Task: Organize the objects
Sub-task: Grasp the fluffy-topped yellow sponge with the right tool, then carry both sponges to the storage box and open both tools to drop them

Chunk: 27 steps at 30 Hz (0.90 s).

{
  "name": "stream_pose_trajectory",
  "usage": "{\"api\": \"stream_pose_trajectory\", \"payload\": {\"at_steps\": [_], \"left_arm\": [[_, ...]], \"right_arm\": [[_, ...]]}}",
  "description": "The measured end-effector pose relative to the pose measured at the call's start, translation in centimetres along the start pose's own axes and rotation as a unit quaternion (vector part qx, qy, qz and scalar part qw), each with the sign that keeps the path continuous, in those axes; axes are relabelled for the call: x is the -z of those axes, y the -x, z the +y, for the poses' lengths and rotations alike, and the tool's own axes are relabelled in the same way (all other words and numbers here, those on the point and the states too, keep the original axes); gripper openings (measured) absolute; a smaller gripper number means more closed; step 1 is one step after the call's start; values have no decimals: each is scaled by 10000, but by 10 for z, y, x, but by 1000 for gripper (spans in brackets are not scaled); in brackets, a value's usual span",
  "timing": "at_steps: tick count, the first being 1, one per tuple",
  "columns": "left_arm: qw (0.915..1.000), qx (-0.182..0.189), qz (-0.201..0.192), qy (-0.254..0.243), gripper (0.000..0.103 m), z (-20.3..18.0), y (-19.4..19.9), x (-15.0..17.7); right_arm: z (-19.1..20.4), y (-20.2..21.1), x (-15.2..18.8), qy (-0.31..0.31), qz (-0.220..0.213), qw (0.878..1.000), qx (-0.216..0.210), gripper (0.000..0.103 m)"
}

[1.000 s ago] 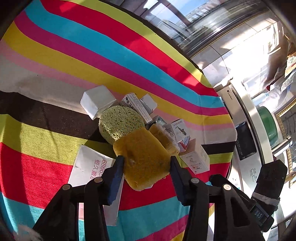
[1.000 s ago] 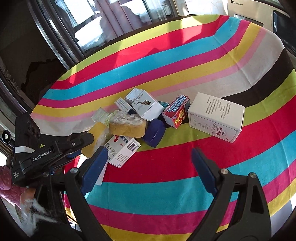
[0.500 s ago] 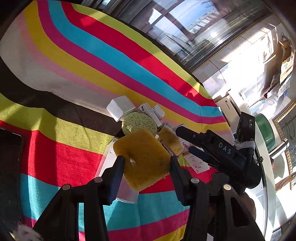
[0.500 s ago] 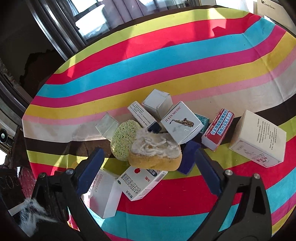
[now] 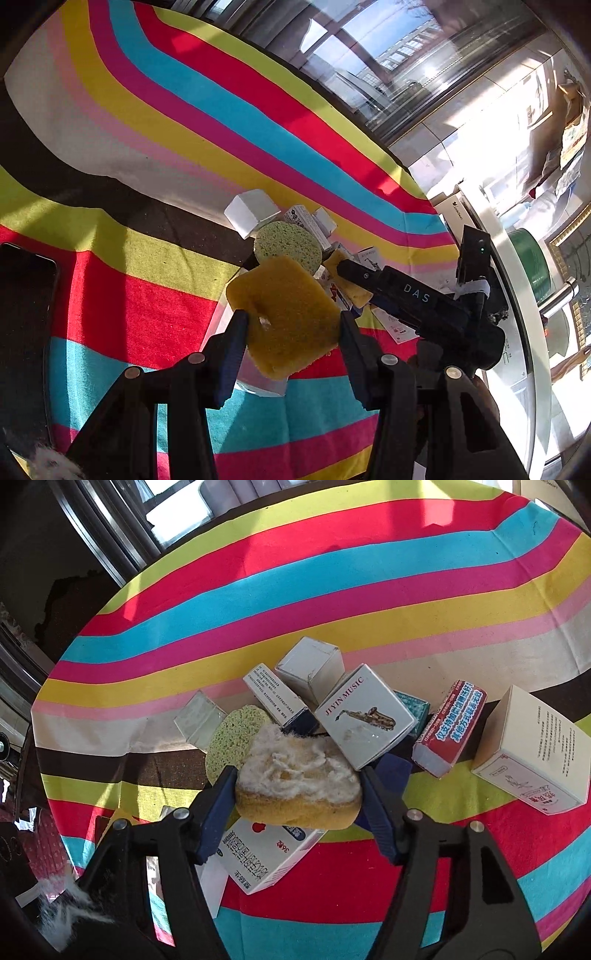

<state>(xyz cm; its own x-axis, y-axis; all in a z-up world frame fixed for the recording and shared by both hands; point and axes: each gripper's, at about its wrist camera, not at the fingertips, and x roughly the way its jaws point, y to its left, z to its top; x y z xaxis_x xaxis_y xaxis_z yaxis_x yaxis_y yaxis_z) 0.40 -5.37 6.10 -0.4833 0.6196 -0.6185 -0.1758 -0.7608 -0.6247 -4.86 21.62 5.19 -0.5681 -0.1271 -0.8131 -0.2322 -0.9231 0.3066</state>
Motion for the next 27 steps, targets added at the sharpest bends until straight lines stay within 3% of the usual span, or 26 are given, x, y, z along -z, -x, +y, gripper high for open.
{"api": "stream_pose_trajectory", "payload": {"at_steps": [15,27], "left_arm": [[9990,176,156,-377,50,-34,4,27],[9905,665,721,-961,50,-98,-13,78]], "right_arm": [[-16,74,46,290,-439,9985,148,69],[-94,136,108,-112,-427,9965,708,70]]}}
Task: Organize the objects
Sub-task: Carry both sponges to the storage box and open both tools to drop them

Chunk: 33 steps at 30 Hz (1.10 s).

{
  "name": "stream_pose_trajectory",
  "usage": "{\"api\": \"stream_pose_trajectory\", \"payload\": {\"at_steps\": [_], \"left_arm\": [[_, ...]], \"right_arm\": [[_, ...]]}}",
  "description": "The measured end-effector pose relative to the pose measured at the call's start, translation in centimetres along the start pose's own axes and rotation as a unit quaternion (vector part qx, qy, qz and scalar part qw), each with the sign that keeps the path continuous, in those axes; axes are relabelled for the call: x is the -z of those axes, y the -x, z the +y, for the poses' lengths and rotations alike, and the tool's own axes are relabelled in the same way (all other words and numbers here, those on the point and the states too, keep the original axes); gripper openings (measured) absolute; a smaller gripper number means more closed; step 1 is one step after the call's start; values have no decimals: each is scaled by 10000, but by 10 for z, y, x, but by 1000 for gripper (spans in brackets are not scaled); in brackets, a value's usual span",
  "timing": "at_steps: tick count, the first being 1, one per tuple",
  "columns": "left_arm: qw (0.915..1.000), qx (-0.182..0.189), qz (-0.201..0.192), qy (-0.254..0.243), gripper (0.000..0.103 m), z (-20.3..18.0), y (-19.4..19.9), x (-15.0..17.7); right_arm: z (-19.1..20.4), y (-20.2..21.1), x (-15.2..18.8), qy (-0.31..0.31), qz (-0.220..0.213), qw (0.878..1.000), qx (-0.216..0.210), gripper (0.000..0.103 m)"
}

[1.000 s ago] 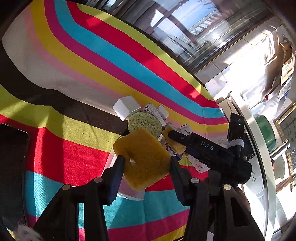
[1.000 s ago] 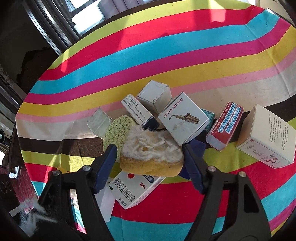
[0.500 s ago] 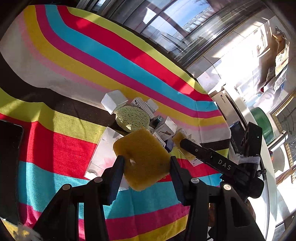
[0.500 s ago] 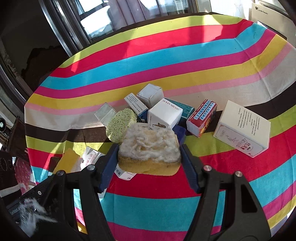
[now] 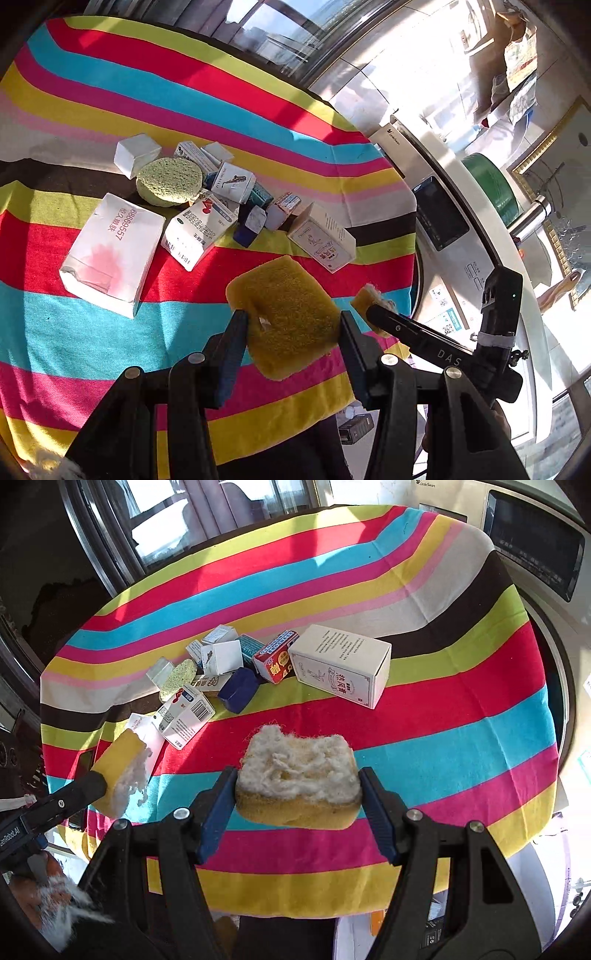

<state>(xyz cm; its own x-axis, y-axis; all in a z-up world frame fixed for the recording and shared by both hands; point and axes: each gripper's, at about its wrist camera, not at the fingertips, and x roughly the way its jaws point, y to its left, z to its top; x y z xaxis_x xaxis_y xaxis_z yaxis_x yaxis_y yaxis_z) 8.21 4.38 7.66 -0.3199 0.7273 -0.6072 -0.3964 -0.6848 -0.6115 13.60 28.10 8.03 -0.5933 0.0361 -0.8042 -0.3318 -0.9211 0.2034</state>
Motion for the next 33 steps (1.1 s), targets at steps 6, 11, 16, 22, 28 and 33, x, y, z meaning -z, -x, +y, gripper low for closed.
{"api": "stream_pose_trajectory", "payload": {"at_steps": [6,11,16,22,28,33], "left_arm": [[9974,358,535,-319,50,-40,-29,27],[9905,569,1069,-649,50,-70,-54,56],[9810,688,1558,-934,50,-93,-74,88],[9649,874,2151,-1226,51,-114,-93,122],[9541,856,2626,-1162,71,-122,-111,143],[9603,805,2424,-1121,71,-118,-101,134]], "right_arm": [[-52,22,29,-219,137,9990,374,70],[-83,35,56,-232,302,9961,797,70],[-108,42,82,-202,502,9908,1242,70],[-132,50,106,-238,767,9851,1518,70],[-133,52,124,-40,1118,9806,1609,83],[-132,56,130,1,1077,9794,1705,89]]}}
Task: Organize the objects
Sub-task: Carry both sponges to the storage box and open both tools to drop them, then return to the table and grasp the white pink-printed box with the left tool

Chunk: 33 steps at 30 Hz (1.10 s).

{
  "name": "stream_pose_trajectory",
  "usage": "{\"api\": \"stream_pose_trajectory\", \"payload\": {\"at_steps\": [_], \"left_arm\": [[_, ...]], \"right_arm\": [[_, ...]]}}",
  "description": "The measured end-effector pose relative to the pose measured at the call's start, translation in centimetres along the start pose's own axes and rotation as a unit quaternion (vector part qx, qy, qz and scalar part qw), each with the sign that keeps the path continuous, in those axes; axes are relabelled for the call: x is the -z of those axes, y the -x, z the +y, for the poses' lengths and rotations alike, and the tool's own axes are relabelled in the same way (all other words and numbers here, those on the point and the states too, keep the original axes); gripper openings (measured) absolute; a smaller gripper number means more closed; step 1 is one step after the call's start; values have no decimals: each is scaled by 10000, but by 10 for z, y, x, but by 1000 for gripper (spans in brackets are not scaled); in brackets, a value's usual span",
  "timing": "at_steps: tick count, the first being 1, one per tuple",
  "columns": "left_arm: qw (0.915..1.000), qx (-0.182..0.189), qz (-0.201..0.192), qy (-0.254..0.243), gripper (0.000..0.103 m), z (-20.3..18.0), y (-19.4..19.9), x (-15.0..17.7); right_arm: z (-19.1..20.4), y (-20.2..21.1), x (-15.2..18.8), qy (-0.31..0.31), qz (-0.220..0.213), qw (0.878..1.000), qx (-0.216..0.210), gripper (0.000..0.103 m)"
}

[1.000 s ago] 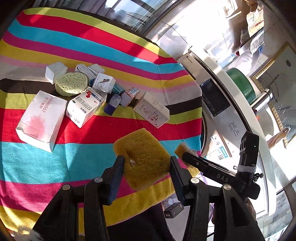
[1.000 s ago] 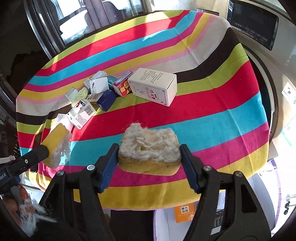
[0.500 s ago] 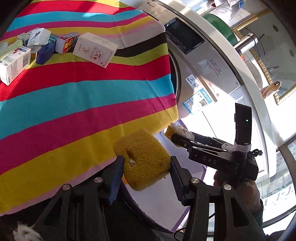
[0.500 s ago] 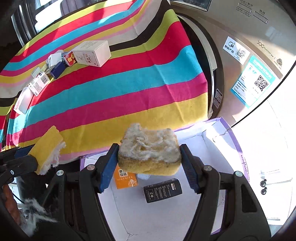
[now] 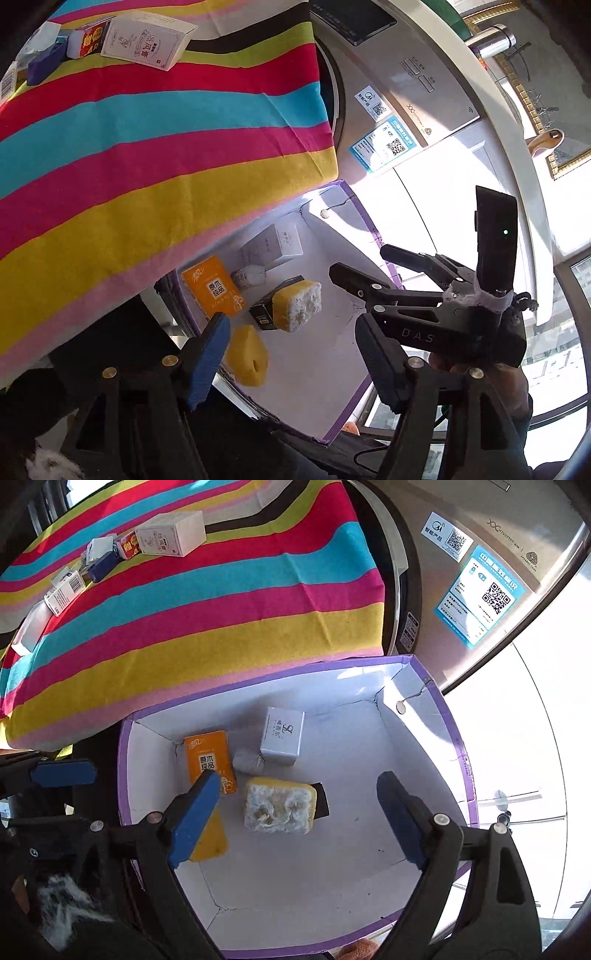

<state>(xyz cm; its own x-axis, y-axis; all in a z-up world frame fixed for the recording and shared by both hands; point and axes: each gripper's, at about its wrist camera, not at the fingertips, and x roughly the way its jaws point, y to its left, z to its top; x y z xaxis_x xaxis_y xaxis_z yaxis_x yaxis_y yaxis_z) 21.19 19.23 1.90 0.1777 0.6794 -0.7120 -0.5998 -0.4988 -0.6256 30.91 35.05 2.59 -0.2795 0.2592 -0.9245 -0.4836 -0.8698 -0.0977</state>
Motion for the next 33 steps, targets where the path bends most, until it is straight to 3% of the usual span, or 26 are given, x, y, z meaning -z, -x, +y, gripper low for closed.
{"api": "stream_pose_trajectory", "payload": {"at_steps": [5,9,15,21,33], "left_arm": [[9962,-353,-795,-90,71,6,32,-8],[9824,-891,-1580,-438,77,11,58,-13],[9726,-1217,-1967,-238,77,42,82,-14],[9598,-1535,-2336,254,77,82,111,-5],[9223,-2244,-2859,1314,77,163,167,8]], "right_arm": [[10,7,-6,135,-175,9995,237,89],[27,13,-16,422,-385,9971,508,91],[53,15,-30,751,-604,9933,637,93],[77,14,-41,872,-671,9935,301,93],[123,11,-64,976,-841,9903,-522,93]]}}
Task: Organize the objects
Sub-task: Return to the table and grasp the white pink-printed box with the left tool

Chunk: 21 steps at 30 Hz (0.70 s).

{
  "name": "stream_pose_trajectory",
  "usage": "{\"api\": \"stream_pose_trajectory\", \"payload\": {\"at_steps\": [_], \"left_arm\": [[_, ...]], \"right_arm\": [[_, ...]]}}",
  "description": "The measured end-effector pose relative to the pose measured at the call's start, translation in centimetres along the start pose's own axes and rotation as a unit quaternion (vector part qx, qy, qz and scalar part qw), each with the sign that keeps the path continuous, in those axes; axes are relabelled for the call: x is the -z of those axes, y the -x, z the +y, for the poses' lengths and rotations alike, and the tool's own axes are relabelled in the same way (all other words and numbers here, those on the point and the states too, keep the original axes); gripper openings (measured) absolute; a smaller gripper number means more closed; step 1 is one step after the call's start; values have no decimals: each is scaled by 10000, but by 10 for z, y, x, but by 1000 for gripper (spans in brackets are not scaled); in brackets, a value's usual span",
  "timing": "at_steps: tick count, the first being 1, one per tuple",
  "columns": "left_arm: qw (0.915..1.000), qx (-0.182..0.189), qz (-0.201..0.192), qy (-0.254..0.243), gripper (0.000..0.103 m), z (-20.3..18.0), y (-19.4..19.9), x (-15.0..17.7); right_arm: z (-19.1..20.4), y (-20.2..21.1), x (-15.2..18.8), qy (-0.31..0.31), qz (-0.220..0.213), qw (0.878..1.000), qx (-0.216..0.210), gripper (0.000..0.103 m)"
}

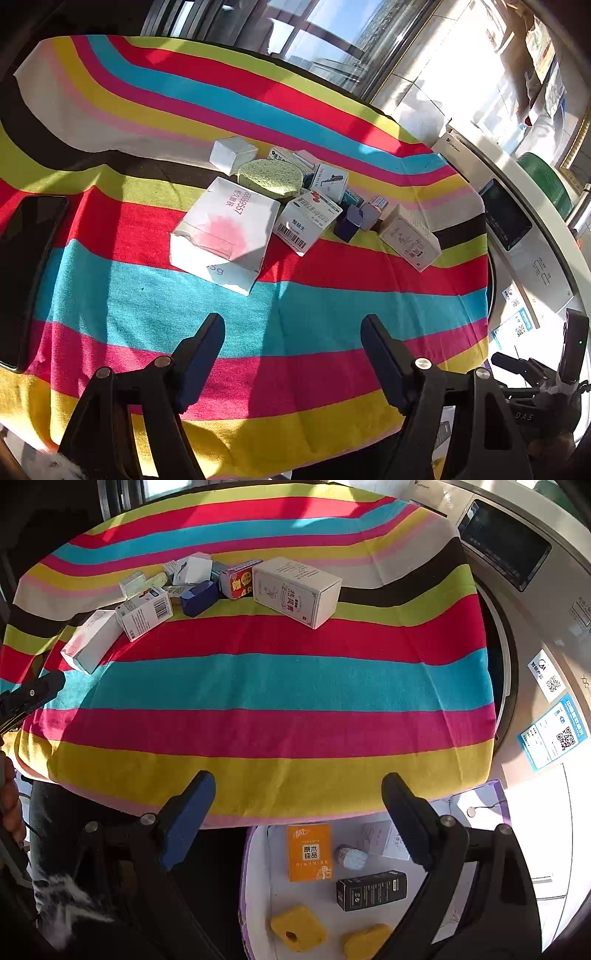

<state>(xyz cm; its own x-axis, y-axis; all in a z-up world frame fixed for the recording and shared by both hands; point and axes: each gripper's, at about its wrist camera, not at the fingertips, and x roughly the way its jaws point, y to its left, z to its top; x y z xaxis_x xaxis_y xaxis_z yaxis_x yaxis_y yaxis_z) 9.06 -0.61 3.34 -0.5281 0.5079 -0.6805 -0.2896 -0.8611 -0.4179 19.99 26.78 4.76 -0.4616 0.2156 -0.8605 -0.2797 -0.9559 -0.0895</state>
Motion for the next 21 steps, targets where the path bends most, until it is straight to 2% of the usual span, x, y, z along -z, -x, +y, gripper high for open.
{"api": "stream_pose_trajectory", "payload": {"at_steps": [10,19,21], "left_arm": [[9983,-575,-70,-101,78,29,-10,-24],[9926,-1012,-8,-671,83,23,-29,-42],[9923,-991,1,-747,83,22,-32,-45]], "right_arm": [[19,-8,-14,16,-160,9993,-348,93],[37,-11,-29,187,-292,9980,-531,94],[41,-13,-33,233,-305,9976,-569,94]]}}
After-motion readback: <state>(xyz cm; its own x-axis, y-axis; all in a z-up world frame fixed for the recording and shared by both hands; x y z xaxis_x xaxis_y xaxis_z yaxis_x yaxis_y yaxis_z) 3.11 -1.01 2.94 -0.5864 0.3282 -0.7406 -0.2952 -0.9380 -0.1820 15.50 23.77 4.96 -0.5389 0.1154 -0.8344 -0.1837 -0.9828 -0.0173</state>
